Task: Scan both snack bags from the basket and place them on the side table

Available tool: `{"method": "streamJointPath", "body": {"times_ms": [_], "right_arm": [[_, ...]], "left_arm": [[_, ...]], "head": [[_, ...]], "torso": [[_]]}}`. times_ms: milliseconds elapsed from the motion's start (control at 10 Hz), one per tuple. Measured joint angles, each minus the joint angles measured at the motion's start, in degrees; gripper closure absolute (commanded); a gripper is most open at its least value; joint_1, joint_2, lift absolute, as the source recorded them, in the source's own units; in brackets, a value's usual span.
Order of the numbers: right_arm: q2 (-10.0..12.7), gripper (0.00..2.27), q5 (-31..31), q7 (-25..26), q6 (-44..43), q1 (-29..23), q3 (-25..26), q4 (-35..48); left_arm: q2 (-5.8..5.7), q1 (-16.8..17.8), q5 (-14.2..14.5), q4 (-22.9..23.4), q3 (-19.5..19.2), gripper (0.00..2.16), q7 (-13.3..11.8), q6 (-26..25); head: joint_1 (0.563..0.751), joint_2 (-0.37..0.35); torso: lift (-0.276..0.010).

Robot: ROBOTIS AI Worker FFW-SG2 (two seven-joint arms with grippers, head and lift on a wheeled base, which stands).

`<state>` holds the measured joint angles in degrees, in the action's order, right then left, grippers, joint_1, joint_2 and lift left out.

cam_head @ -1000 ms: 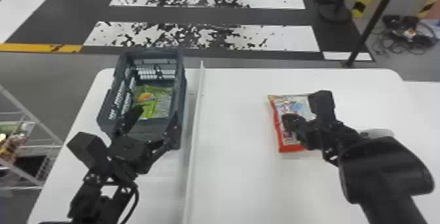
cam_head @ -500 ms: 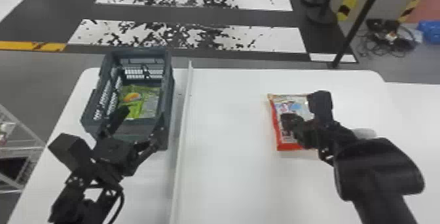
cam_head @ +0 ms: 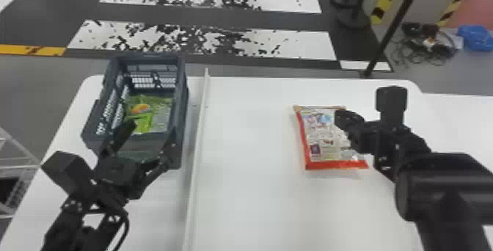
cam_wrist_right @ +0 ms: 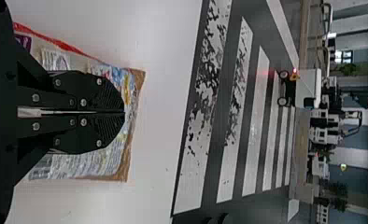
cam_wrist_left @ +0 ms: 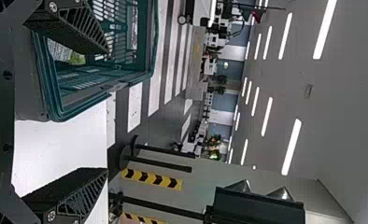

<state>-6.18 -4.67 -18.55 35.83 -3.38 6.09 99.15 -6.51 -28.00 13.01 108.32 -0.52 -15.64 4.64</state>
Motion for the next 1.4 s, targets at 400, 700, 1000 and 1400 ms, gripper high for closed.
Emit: {"method": "streamJointPath", "body": {"times_ms": [400,700,1000,1400], "right_arm": [[-1.05,0.05,-3.72,1.53,6.10,-4.80,7.83,5.00],[-1.37,0.06,-5.25,2.65,5.89,-10.32,9.65,8.00],[-2.73,0.11,-6.85,1.81,10.11,-10.43,9.10,6.24],[-4.21,2.26,-9.48,-1.39,14.52,-5.89,7.41,0.13]], "left_arm": [[0.19,0.20,0.00,-0.24,0.10,0.10,-0.18,-0.03],[0.25,0.31,0.00,-0.66,0.17,0.10,-0.18,-0.03],[0.12,0.28,0.01,-0.82,0.22,0.10,-0.27,-0.01],[-0.41,0.14,0.59,-0.88,0.11,0.10,-0.45,0.15]], "head": [[0.695,-0.216],[0.695,-0.263],[0.695,-0.287],[0.695,-0.288]], "torso": [[-0.075],[-0.075],[-0.075],[-0.075]]}}
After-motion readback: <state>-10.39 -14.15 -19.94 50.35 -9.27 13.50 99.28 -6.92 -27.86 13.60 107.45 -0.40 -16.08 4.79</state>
